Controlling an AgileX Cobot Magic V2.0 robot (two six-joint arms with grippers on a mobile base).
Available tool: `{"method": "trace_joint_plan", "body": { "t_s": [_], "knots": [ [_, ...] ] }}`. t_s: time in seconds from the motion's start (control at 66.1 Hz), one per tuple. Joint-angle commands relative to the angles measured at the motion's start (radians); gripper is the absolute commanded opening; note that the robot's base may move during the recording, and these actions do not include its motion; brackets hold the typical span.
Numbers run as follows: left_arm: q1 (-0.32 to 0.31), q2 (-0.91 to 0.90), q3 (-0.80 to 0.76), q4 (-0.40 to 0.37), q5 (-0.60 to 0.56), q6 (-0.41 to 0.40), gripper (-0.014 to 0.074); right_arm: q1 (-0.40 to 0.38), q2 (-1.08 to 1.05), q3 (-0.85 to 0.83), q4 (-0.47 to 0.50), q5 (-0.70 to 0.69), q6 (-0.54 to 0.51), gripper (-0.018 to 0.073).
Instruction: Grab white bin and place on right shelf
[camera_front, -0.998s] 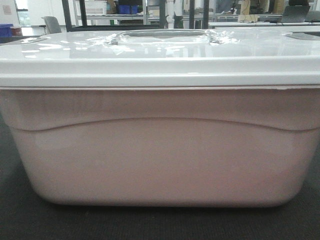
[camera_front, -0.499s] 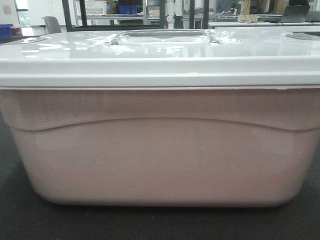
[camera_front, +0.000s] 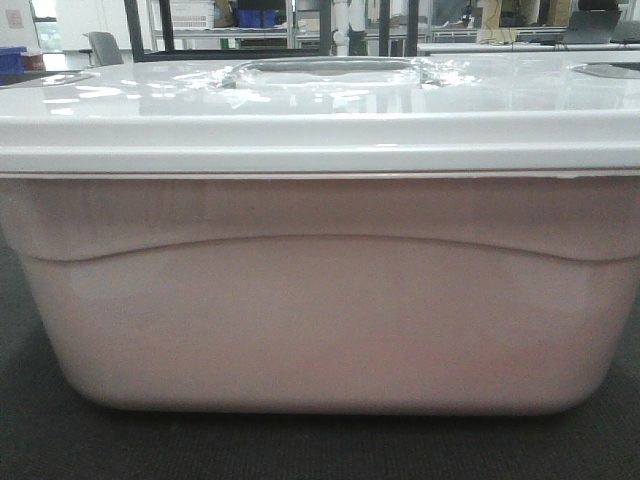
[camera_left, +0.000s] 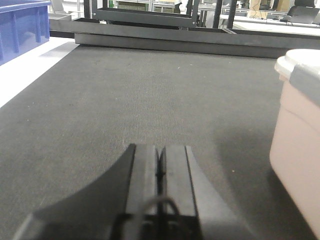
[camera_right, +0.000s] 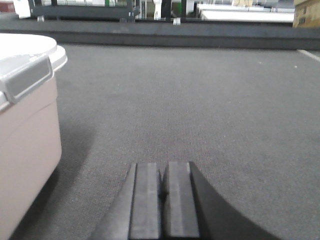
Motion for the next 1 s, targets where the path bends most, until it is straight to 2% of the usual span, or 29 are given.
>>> {"method": "trace_joint_plan", "body": {
  "t_s": [0.0, 0.106, 0.181, 0.333, 0.574, 0.816, 0.983],
  "knots": [
    [-0.007, 0.013, -0.106, -0.004, -0.037, 0.001, -0.0126, 0.002, -0.016, -0.119, -0.005, -0.001, -0.007, 0.0028],
    [-0.007, 0.059, -0.222, 0.005, 0.061, 0.001, -0.0126, 0.002, 0.003, -0.236, -0.006, 0.105, -0.007, 0.0028],
    [-0.007, 0.108, -0.3, 0.038, 0.155, 0.003, -0.0126, 0.002, 0.037, -0.308, -0.006, 0.167, -0.007, 0.0028],
    [-0.007, 0.27, -0.491, 0.083, 0.335, 0.021, -0.0126, 0.002, 0.175, -0.459, -0.006, 0.255, -0.007, 0.0028],
    [-0.007, 0.62, -0.811, 0.083, 0.572, 0.021, -0.0126, 0.002, 0.525, -0.729, -0.006, 0.498, -0.007, 0.0028],
    [-0.007, 0.919, -1.062, 0.038, 0.925, 0.021, -0.0126, 0.002, 0.818, -1.0, -0.006, 0.813, -0.007, 0.0028],
    [-0.007, 1.065, -1.154, -0.026, 0.935, 0.021, -0.0126, 0.002, 0.978, -1.153, -0.005, 1.02, -0.007, 0.0028]
  ]
}}
